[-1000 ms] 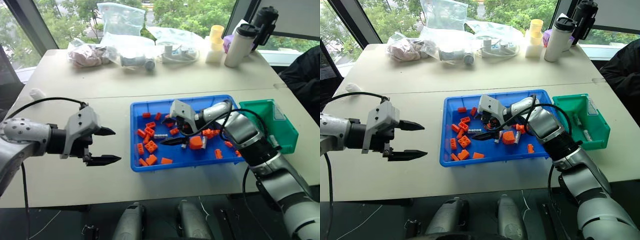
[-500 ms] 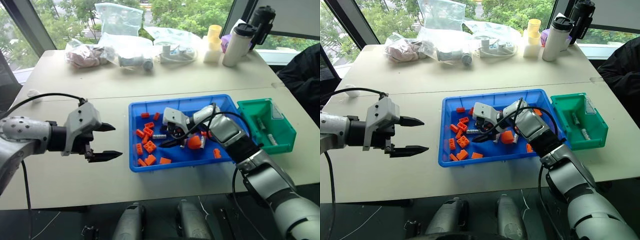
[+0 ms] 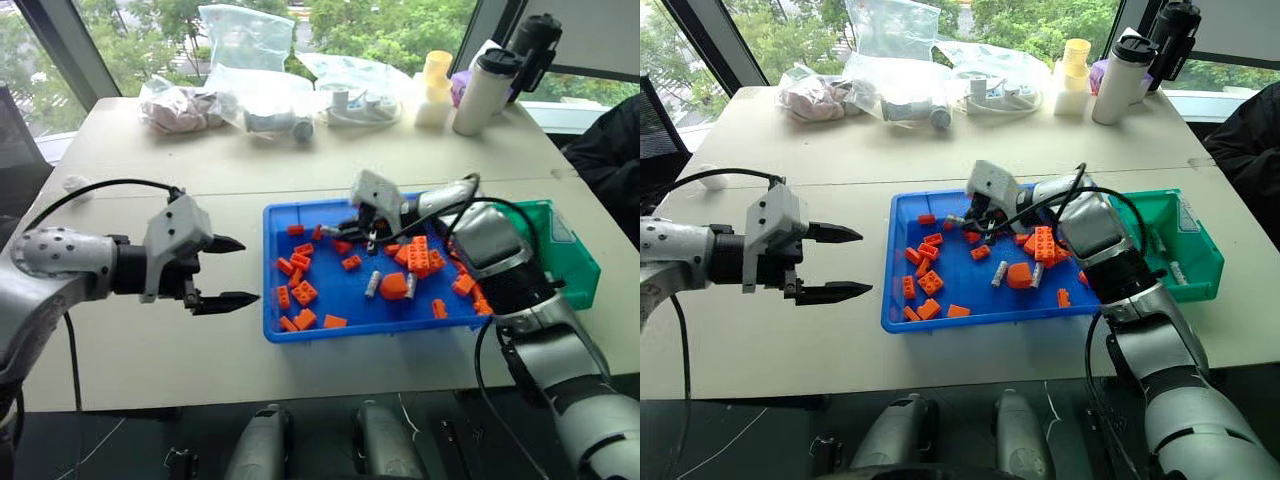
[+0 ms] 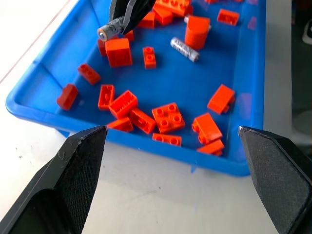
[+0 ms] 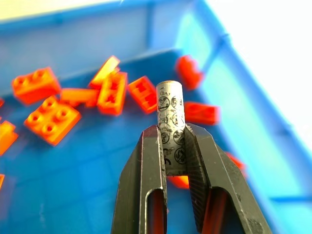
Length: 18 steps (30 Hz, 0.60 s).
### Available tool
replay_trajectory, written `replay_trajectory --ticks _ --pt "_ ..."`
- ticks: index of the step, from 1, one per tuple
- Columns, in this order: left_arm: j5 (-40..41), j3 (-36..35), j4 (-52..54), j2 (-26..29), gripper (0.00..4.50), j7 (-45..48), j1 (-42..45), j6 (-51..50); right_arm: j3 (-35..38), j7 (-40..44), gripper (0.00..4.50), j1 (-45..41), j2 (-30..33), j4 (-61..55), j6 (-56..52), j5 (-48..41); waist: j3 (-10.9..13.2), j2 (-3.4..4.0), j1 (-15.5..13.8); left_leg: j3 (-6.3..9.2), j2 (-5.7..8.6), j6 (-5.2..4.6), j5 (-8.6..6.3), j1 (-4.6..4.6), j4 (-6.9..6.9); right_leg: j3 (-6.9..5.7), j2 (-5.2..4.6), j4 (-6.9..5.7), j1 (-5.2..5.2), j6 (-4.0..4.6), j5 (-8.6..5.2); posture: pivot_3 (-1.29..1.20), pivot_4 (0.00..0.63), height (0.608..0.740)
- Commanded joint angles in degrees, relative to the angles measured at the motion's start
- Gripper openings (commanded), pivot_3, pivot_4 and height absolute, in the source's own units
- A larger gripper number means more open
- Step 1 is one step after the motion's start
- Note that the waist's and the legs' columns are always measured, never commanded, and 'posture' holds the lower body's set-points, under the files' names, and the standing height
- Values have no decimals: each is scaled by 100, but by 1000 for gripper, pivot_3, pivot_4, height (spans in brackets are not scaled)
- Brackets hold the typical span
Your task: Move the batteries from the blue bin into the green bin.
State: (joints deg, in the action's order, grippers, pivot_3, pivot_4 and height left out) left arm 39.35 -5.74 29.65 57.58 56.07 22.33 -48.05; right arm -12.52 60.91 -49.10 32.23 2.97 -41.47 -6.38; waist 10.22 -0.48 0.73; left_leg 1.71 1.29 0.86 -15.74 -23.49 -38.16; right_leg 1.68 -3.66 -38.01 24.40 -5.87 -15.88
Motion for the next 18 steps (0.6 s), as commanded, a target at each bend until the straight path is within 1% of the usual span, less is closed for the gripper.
replay_trajectory --ticks 1,3,7,12,14,18 --pt "-147 285 -245 -474 4500 -200 592 280 1401 -607 138 339 366 -1266 -1129 -521 0 -1 -43 1 2 0 0 -1 0 0 -2 0 -1 0 0 0 150 740" --pt "-296 523 -479 -783 4500 -214 899 465 2157 -1005 138 577 669 -1722 -1645 -568 0 0 -96 1 7 0 0 -3 -3 -1 -5 1 -2 -1 0 0 150 740" --pt "-454 795 -772 -1132 4500 -94 1232 668 3232 -1712 138 1085 1108 -2001 -2192 -523 -1 -1 -97 -2 7 -1 0 -3 -3 0 -4 2 -2 -1 0 0 150 740" --pt "-636 1059 -1172 -1267 4500 218 1501 870 3940 -2273 138 2229 1703 -2015 -2184 -198 -2 0 -40 -8 4 -2 1 -1 -1 5 1 -1 -2 -1 0 0 150 740" --pt "-704 1118 -1295 -1300 4500 321 1567 955 4047 -2532 138 2481 1806 -1914 -2072 -85 -2 1 -7 -10 4 -2 1 -1 -1 7 2 -1 -2 -1 0 0 150 740" --pt "-892 1261 -1552 -1347 4500 508 1648 1141 4188 -2580 138 2939 1844 -1913 -2033 -222 -3 2 33 -15 -2 -3 1 7 -1 15 11 -6 -2 -1 0 0 150 740"
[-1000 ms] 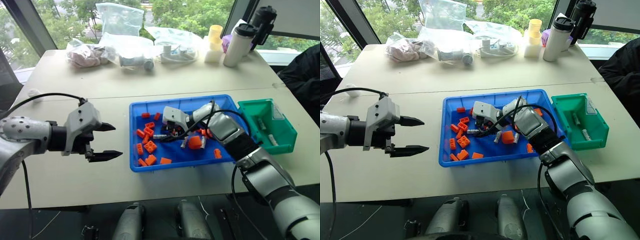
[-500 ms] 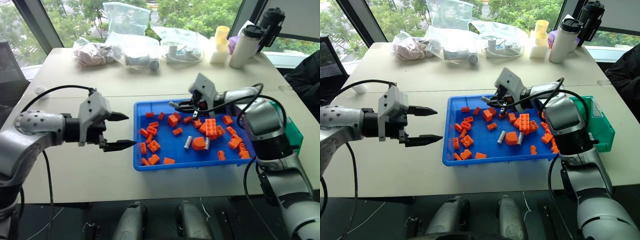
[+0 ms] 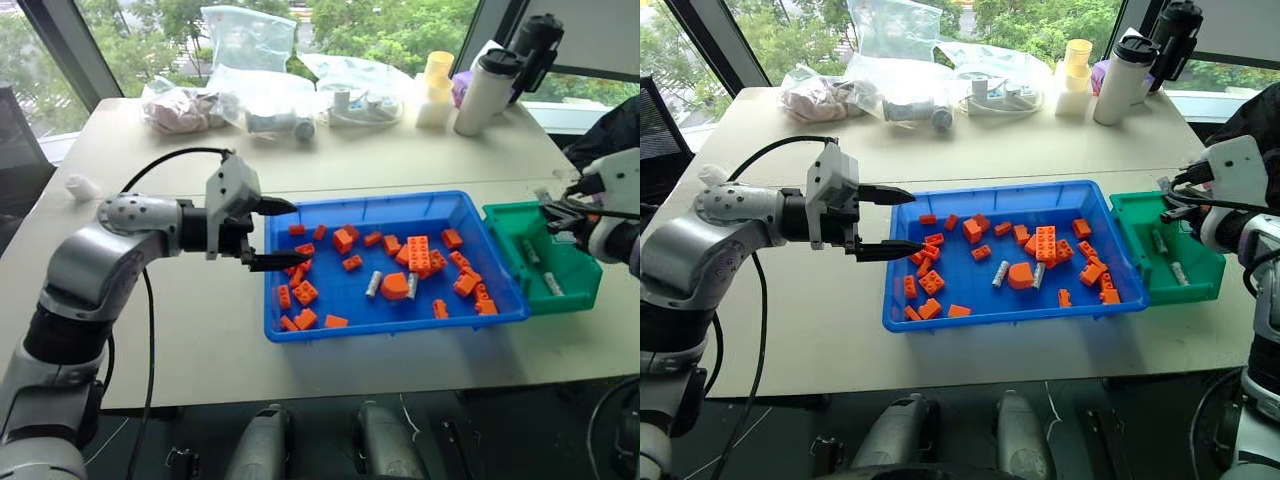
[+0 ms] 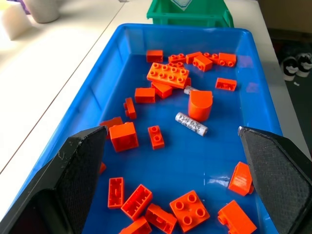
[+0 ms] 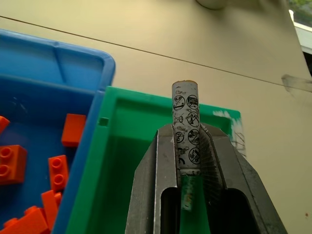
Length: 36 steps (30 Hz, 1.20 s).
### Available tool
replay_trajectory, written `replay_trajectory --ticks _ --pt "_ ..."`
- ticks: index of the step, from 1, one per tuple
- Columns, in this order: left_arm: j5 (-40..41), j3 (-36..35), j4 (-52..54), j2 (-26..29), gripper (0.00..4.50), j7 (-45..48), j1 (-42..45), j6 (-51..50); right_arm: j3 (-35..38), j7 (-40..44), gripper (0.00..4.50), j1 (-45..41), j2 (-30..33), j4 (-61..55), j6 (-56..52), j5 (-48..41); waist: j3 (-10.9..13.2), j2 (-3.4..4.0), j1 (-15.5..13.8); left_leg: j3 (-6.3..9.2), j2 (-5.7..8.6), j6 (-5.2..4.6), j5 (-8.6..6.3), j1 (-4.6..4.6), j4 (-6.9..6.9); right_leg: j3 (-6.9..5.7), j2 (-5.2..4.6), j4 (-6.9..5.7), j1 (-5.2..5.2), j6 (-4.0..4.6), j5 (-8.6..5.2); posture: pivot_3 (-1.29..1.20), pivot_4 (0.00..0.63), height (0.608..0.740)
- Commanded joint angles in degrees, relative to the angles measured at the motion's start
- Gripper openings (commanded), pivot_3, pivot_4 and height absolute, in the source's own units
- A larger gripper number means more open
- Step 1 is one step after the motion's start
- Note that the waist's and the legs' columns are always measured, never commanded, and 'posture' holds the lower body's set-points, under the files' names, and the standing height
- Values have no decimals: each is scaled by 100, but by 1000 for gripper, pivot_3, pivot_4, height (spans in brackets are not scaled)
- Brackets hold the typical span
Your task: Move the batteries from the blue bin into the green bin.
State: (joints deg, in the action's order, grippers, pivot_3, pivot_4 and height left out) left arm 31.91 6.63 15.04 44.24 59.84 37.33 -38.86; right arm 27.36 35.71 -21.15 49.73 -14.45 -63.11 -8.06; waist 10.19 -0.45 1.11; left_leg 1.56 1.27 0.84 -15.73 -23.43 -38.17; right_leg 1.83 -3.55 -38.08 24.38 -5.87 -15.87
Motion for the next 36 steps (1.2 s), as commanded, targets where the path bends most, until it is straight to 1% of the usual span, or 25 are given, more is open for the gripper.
replay_trajectory --ticks 1,7,8,9,10,11,14,15,16,18,20,21,23,24,25,26,28,30,33,36 --pt "-198 57 -141 -24 4500 159 167 263 214 -94 138 218 85 -168 142 -72 0 0 -6 1 -2 0 0 1 0 0 2 -1 0 0 0 0 150 740" --pt "-352 61 -270 -122 4500 188 276 360 183 -337 138 393 18 -12 124 -145 -1 1 -32 0 1 0 0 0 -1 0 0 0 -2 0 0 0 150 740" --pt "-377 47 -269 -111 4500 194 271 358 166 -380 593 402 5 34 126 -156 -1 1 -33 1 1 0 0 0 -1 0 0 0 -2 0 0 0 150 740" --pt "-402 35 -275 -95 4500 205 266 363 148 -427 1139 399 -3 94 129 -161 -1 1 -33 1 1 0 0 0 -1 0 0 0 -2 0 0 0 150 740" --pt "-430 28 -285 -80 4500 215 262 369 133 -464 1459 384 -9 151 143 -167 -1 1 -33 1 1 0 0 0 -1 0 0 0 -2 0 0 0 150 740" --pt "-453 17 -289 -67 4500 224 257 370 117 -483 1949 374 -6 192 169 -179 -1 1 -33 1 1 0 0 0 -1 0 -1 1 -2 0 0 0 150 740" --pt "-461 -46 -247 -6 4500 255 231 326 15 -480 3480 344 55 290 281 -231 -1 1 -32 1 1 0 0 0 -1 0 0 0 -3 0 0 0 150 740" --pt "-466 -56 -235 17 4500 263 222 316 -54 -451 4123 352 106 297 325 -236 -1 1 -29 1 1 0 0 0 -1 0 0 0 -2 0 0 0 150 740" --pt "-461 -73 -191 53 4500 261 202 292 -137 -459 4451 314 166 286 391 -207 -1 1 -24 1 1 0 0 0 -1 0 0 0 -3 0 0 0 150 740" --pt "-442 -113 -130 99 4500 249 179 247 -266 -511 4451 163 242 269 607 -154 -1 1 -17 1 1 0 0 0 -1 0 0 0 -3 0 0 0 150 740" --pt "-351 -189 -41 179 4500 282 167 151 -537 -106 4451 -418 119 -69 650 -677 1 5 16 0 0 0 0 2 -1 1 0 -1 -2 0 0 0 150 740" --pt "-293 -208 8 233 4500 342 159 92 -731 225 4451 -614 88 -284 605 -1003 1 5 19 -2 -1 0 0 4 -1 3 1 -2 -1 0 0 0 150 740" --pt "-215 -183 123 384 4500 524 127 16 -1145 791 4451 -843 94 -551 596 -1446 1 5 28 0 -8 0 0 4 -1 3 10 -2 -1 0 0 0 150 740" --pt "-205 -158 163 440 4500 595 117 -2 -1287 951 4451 -910 106 -586 616 -1560 1 4 13 6 -10 0 0 5 3 2 14 -1 -2 0 -1 0 150 740" --pt "-216 -116 207 514 4500 683 105 10 -1606 1214 4451 -995 173 -566 705 -1610 1 3 -16 11 -12 0 0 3 4 0 18 3 -2 1 -1 0 150 740" --pt "-226 -90 235 565 4500 741 100 20 -1914 1411 4451 -1070 239 -530 851 -1584 2 2 -32 13 -11 0 0 2 3 -2 16 4 -5 1 -1 0 150 740" --pt "-232 -86 273 615 4500 756 107 17 -2507 1514 4451 -1364 194 -256 1087 -1356 2 2 -40 11 -5 0 0 -1 -2 -3 9 7 -6 0 -1 0 150 740" --pt "-224 -109 315 629 4500 716 106 -10 -2868 1635 4451 -1536 194 -62 1257 -1236 3 0 -55 9 4 0 0 -1 -8 -2 -2 7 -11 0 0 0 150 740" --pt "-157 -190 587 692 4500 615 -67 -163 -3592 2277 4451 -1683 418 29 1555 -1081 4 -1 -48 11 5 -1 -1 -2 -9 -4 -2 9 -12 -1 -1 0 150 740" --pt "-195 -186 763 765 4500 528 -261 -216 -4093 2769 4451 -1849 545 2 1561 -1038 4 -1 -19 10 2 -2 -1 -2 -5 -3 -2 9 -7 -1 -1 0 150 740"
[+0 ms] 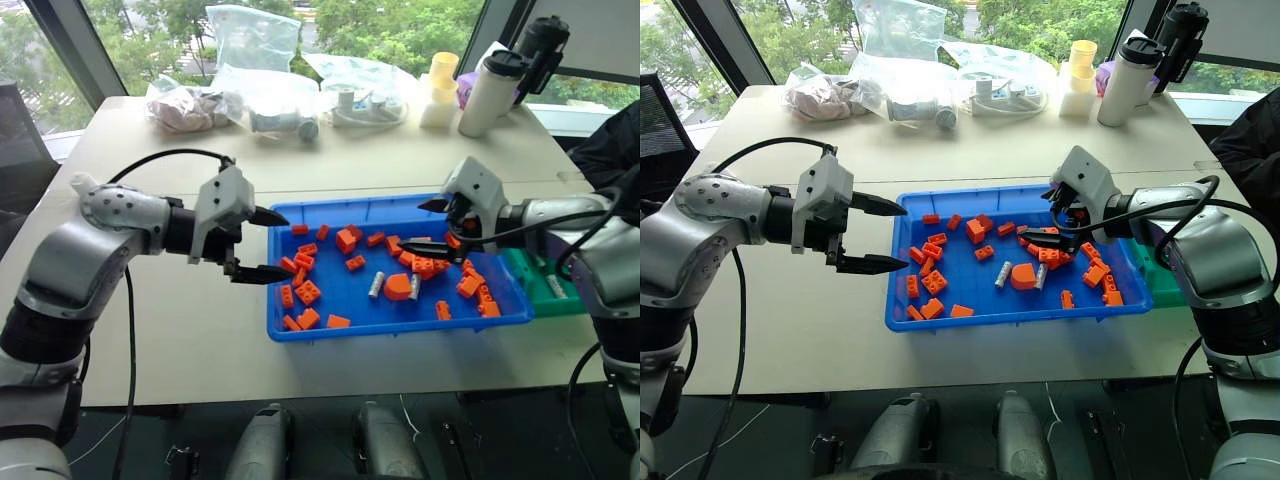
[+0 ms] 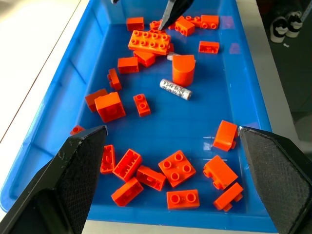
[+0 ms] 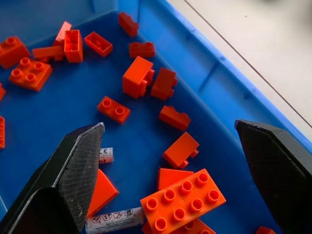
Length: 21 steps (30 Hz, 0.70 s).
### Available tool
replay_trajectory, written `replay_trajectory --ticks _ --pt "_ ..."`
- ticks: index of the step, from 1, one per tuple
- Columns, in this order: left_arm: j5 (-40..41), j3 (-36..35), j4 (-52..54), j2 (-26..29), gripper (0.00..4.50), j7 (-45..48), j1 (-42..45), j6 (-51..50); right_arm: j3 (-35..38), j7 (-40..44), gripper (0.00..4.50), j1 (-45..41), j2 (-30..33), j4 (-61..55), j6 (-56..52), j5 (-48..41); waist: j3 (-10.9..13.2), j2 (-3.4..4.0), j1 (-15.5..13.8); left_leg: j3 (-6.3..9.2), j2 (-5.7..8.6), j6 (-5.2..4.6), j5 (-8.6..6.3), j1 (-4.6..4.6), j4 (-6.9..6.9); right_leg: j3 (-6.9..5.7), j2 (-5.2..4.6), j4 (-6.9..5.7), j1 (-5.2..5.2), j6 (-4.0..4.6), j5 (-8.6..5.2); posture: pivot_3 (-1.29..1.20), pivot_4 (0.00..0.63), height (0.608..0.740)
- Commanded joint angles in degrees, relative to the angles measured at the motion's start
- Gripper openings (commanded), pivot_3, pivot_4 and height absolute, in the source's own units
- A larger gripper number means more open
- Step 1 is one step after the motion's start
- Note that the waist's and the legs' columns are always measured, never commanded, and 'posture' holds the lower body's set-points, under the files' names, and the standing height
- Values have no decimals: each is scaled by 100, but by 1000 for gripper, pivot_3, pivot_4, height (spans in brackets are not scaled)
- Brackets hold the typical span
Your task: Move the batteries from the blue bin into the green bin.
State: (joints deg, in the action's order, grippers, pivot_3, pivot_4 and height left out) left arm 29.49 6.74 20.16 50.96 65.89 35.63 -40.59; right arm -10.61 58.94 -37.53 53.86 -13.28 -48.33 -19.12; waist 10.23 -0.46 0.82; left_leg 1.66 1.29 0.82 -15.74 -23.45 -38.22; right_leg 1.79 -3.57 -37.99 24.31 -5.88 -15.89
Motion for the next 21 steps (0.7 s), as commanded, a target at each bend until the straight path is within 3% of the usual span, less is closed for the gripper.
replay_trajectory --ticks 1,15,21 --pt "39 -207 287 99 4500 -111 -137 -53 -442 570 4451 -250 160 -135 28 71 0 0 23 0 -3 0 0 0 0 0 2 0 1 0 0 0 150 740" --pt "249 -366 424 -32 4500 -421 -281 -232 -1516 314 4451 -746 -777 605 -226 770 0 -1 0 0 -2 1 1 2 -3 -1 0 -5 1 0 0 0 150 740" --pt "164 -283 384 -57 4500 -479 -304 -172 -1792 378 4451 -776 -784 404 -366 1006 0 -1 -5 1 -2 1 1 1 -2 -2 0 -6 3 0 0 0 150 740"
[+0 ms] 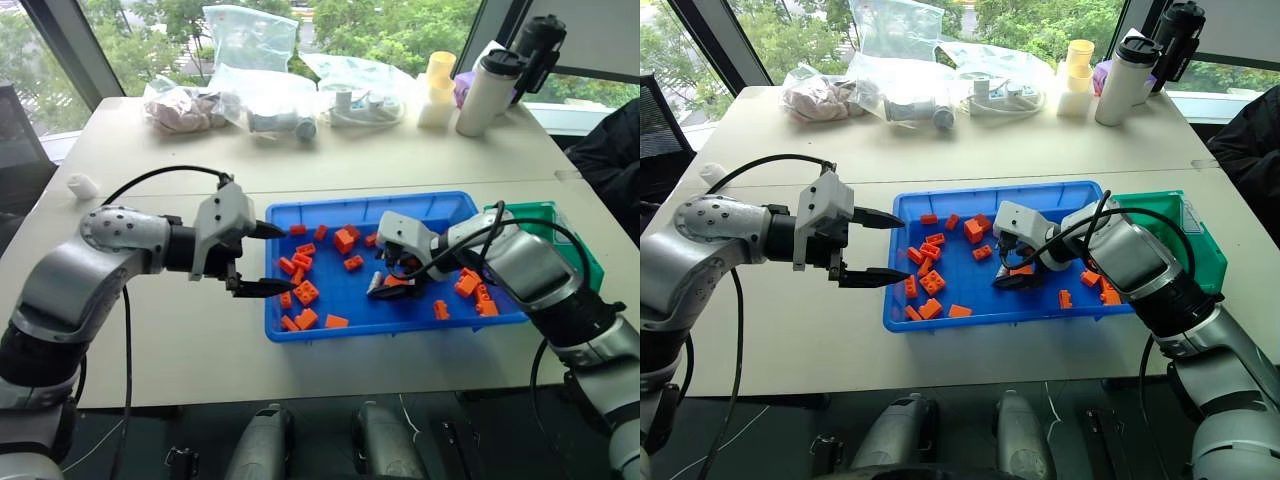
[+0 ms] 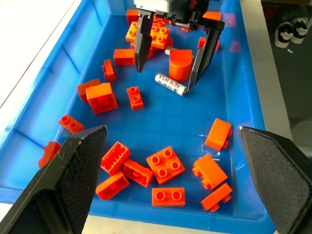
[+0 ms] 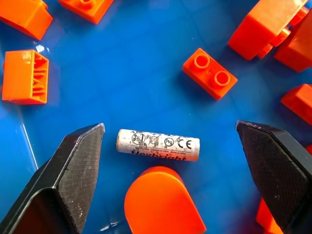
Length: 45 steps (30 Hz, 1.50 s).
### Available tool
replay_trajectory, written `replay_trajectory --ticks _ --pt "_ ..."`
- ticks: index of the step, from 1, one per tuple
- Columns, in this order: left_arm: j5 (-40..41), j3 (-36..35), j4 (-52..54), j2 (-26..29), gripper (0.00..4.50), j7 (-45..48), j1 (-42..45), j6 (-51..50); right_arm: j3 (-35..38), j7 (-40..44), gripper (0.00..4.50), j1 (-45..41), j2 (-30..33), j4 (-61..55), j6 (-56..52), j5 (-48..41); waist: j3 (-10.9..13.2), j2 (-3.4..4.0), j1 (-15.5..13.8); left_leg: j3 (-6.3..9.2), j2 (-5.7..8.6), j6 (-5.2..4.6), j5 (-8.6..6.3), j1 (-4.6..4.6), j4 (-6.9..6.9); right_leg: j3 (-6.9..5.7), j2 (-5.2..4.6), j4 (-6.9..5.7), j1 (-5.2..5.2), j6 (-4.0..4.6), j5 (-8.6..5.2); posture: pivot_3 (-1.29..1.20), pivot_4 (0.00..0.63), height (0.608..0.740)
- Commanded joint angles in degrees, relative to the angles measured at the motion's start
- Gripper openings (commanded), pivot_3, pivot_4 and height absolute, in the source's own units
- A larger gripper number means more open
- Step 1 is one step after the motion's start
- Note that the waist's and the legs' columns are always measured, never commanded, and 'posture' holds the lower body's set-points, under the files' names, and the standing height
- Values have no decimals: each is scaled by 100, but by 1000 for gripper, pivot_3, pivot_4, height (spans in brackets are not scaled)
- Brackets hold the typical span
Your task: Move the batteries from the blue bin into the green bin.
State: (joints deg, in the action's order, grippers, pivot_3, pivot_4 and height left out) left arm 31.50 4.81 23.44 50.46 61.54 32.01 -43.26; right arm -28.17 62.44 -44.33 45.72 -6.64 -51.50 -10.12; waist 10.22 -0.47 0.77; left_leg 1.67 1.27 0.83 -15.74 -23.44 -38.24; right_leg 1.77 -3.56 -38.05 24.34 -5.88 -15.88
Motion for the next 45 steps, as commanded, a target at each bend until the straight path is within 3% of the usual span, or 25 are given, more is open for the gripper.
replay_trajectory --ticks 1,14,17,20,25,29,35,39,45 --pt "-56 -68 58 -10 4500 -60 48 104 -85 0 4451 -88 42 -304 -76 174 0 0 1 0 0 0 0 0 0 0 0 0 0 0 0 0 150 740" --pt "-256 84 -107 -157 4500 -71 105 295 -307 -242 4451 -27 -71 -527 -556 426 0 0 3 0 0 0 0 0 0 0 1 -1 0 0 0 0 150 740" --pt "-294 83 -132 -189 4500 -72 119 322 -367 -368 3593 -22 -159 -450 -624 506 0 0 3 1 0 0 0 0 0 -1 1 -1 0 0 0 0 150 740" --pt "-329 74 -186 -200 4500 -62 122 365 -395 -441 2183 -1 -254 -490 -714 521 0 0 4 1 0 0 0 0 0 -1 1 -1 0 0 0 0 150 740" --pt "-376 76 -220 -227 4500 -62 134 383 -300 -511 2187 -44 -292 -520 -765 527 -1 -1 5 1 0 0 0 0 0 -2 1 -1 0 0 0 0 150 740" --pt "-380 61 -218 -247 4500 -63 140 380 147 -595 2187 -191 -235 -555 -736 433 -1 -1 5 1 0 0 0 0 0 -2 1 -1 0 0 0 0 150 740" --pt "103 -257 -133 -531 4500 -155 388 176 2603 -1429 2187 -504 59 -304 -1390 137 0 0 -46 1 2 0 0 -3 0 -2 -4 -1 1 0 0 0 150 740" --pt "46 -120 -341 -832 4500 -248 686 346 3784 -1696 2187 116 679 -370 -1533 84 -3 -5 -164 6 10 0 -1 -8 2 -9 -12 8 -3 0 0 0 150 740" --pt "-104 200 -724 -1155 4500 -63 974 639 4413 -1843 2187 1203 1320 -511 -1554 59 -5 -1 -37 -7 5 -1 -1 0 3 1 -6 1 -4 0 0 0 150 740"
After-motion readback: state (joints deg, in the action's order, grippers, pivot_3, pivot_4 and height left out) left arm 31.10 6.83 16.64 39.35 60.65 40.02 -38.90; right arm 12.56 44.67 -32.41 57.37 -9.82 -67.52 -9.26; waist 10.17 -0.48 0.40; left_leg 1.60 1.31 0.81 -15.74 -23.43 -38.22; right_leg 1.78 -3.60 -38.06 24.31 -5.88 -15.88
